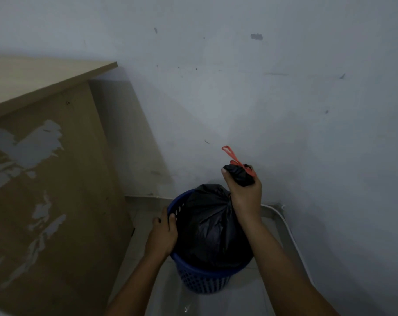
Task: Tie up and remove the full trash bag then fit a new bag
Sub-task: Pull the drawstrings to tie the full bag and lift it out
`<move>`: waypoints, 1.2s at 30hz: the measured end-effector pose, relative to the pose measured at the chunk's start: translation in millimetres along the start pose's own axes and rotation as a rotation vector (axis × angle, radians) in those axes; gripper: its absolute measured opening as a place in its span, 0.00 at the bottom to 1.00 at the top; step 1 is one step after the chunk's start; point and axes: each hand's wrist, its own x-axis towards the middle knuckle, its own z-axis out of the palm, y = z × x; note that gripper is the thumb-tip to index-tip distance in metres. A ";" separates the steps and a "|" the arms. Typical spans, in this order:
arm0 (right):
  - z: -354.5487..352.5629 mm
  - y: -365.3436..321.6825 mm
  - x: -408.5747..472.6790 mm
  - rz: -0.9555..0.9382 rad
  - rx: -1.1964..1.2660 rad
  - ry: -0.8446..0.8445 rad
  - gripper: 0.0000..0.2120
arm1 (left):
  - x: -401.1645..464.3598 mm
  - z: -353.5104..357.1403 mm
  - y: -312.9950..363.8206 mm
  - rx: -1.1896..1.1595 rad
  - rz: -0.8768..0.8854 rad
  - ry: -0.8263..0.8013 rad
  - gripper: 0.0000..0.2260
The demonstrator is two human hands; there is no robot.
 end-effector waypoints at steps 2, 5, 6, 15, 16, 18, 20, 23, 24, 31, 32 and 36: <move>0.3 1.5 2.2 -0.022 -0.007 -0.008 0.14 | 2.6 1.4 -2.4 -0.014 0.020 0.036 0.27; 3.5 2.3 2.7 -0.051 -0.019 -0.029 0.11 | 2.6 2.4 -5.3 0.023 -0.022 0.092 0.25; 5.3 1.3 2.3 -0.052 -0.018 -0.035 0.12 | 2.9 3.2 -6.9 0.005 -0.019 0.097 0.24; 5.7 -10.9 22.8 -0.070 0.013 -0.019 0.07 | -1.6 5.9 -8.6 -0.313 0.034 0.144 0.22; 4.0 -10.5 23.8 -0.072 0.017 -0.021 0.07 | -2.0 6.3 -7.4 -0.323 0.028 0.148 0.22; 1.9 -10.3 25.9 -0.080 0.011 -0.023 0.09 | -1.7 6.9 -5.8 -0.336 0.010 0.163 0.22; 1.1 -11.1 28.5 -0.095 0.008 -0.035 0.10 | -0.4 7.6 -6.2 -0.345 -0.013 0.172 0.23; 0.8 -15.4 32.3 -0.098 0.026 -0.044 0.09 | 2.3 9.5 -9.1 -0.347 -0.046 0.183 0.21; 1.2 -16.9 33.3 -0.097 0.033 -0.044 0.09 | 3.1 10.4 -9.9 -0.347 -0.049 0.193 0.19; 11.5 -37.8 40.3 -0.130 0.071 -0.085 0.10 | 2.7 11.4 -2.3 -0.325 -0.120 0.306 0.14; 14.0 -43.1 42.4 -0.133 0.071 -0.093 0.09 | 3.1 10.5 -0.3 -0.299 -0.120 0.309 0.14; 22.6 -61.2 49.2 -0.172 0.073 -0.130 0.06 | 4.2 11.4 3.1 -0.227 -0.105 0.319 0.15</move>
